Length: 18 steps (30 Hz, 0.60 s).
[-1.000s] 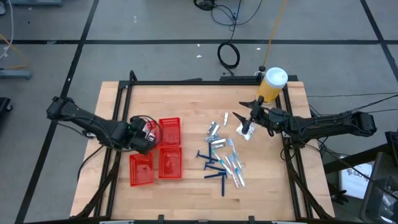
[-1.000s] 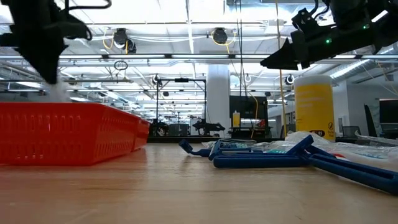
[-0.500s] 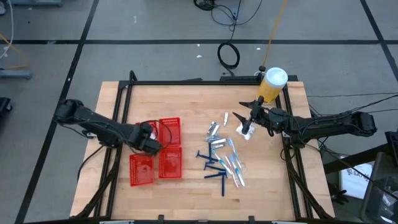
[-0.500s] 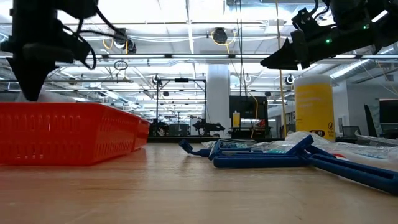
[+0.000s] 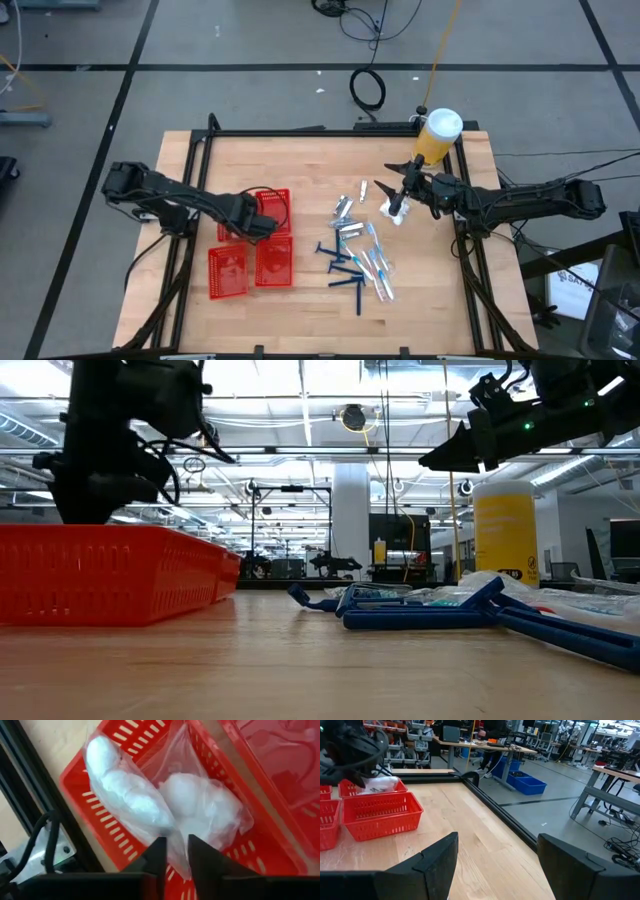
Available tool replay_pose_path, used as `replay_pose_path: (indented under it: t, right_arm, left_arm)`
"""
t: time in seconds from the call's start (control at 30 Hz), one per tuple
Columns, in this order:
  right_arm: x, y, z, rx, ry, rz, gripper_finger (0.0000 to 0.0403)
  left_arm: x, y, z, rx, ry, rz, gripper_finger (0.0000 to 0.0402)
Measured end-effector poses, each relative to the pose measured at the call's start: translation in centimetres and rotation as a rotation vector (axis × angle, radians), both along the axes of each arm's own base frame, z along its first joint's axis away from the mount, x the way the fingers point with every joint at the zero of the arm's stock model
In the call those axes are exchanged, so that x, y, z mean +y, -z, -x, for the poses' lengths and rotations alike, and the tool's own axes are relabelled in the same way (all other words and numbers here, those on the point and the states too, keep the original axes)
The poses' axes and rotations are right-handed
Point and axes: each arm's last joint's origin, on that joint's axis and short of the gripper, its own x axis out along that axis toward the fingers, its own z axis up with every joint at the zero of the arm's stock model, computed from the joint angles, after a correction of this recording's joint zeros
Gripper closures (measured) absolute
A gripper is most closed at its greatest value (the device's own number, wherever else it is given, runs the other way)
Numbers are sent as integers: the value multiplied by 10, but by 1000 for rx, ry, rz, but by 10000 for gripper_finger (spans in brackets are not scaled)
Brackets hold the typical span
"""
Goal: Pick & Place Travel size toiletries
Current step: Put the transparent cotton pack into the top left red basket
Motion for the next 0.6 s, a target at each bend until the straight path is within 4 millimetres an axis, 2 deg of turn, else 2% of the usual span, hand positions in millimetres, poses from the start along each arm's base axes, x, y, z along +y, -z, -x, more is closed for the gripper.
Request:
replay_pose_path:
  t: [0.13,0.33,0.6]
  right_arm:
    - [0,4,1,7,2,0,147]
    - [-2,5,2,-15,13,5,147]
    - [-2,5,2,-13,11,0,147]
  left_arm:
    - [4,7,-5,22,23,10,246]
    - [7,5,-5,24,83,34,164]
    - [8,5,-8,-7,143,8,111]
